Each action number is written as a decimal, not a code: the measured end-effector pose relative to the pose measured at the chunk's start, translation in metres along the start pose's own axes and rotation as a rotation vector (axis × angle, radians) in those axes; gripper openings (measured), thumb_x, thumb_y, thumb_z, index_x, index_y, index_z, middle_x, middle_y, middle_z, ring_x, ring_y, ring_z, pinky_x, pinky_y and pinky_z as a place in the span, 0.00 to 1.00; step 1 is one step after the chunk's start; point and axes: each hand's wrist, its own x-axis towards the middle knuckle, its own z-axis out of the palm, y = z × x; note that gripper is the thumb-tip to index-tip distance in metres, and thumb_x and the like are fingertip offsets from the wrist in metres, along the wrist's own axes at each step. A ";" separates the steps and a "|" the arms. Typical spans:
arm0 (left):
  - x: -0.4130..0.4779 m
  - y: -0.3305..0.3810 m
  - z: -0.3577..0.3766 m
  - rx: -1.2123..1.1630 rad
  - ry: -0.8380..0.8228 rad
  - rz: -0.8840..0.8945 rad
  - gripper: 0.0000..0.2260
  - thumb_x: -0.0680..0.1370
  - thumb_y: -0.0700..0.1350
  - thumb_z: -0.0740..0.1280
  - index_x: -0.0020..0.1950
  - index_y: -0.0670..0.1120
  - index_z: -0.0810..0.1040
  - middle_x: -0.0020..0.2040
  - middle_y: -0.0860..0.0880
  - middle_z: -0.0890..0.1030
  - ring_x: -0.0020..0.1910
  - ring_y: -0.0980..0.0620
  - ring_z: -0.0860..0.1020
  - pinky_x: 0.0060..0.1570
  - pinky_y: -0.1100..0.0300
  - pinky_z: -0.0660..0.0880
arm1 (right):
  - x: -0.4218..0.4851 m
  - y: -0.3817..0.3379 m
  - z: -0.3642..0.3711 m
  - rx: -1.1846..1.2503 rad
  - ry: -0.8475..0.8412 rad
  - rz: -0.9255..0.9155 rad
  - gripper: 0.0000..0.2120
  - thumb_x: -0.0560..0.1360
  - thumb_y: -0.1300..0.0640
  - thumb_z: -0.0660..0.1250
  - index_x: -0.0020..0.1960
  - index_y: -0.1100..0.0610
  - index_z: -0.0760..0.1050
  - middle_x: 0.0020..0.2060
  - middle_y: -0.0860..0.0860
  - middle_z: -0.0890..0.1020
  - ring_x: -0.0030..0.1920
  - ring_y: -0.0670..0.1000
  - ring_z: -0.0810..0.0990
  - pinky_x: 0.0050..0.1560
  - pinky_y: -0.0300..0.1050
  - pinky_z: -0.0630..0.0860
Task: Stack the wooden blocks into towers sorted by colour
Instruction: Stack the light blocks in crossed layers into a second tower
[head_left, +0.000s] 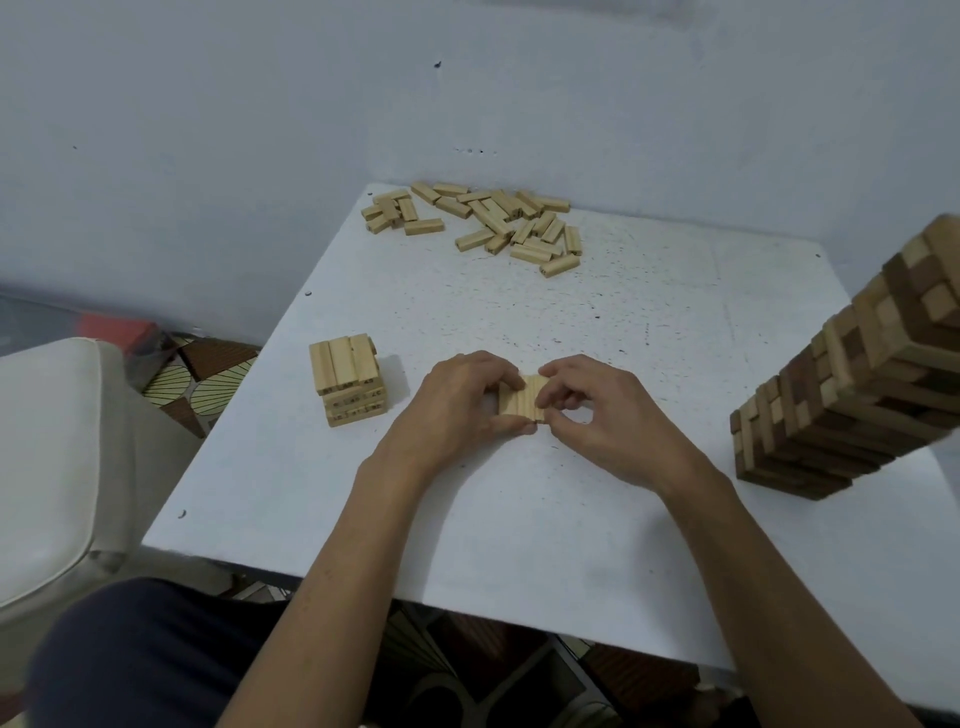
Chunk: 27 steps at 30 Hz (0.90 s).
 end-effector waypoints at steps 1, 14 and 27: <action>-0.001 -0.001 0.000 -0.015 0.006 0.008 0.20 0.66 0.51 0.80 0.54 0.46 0.83 0.57 0.51 0.81 0.54 0.53 0.78 0.55 0.52 0.76 | -0.001 0.000 0.001 -0.001 0.009 0.001 0.06 0.74 0.64 0.69 0.47 0.55 0.81 0.55 0.47 0.79 0.47 0.42 0.78 0.50 0.31 0.75; -0.019 0.020 0.025 0.273 0.251 -0.169 0.33 0.65 0.69 0.71 0.59 0.48 0.71 0.50 0.51 0.77 0.50 0.49 0.75 0.47 0.54 0.71 | 0.010 0.003 -0.004 -0.168 0.004 0.031 0.11 0.77 0.61 0.67 0.57 0.52 0.79 0.50 0.46 0.79 0.48 0.44 0.73 0.47 0.30 0.67; -0.018 0.003 -0.005 0.064 -0.097 0.017 0.25 0.72 0.49 0.67 0.69 0.51 0.66 0.63 0.54 0.75 0.61 0.52 0.70 0.62 0.53 0.67 | -0.004 0.002 -0.002 -0.140 -0.021 0.000 0.15 0.73 0.54 0.73 0.58 0.51 0.76 0.62 0.45 0.74 0.48 0.42 0.74 0.51 0.33 0.72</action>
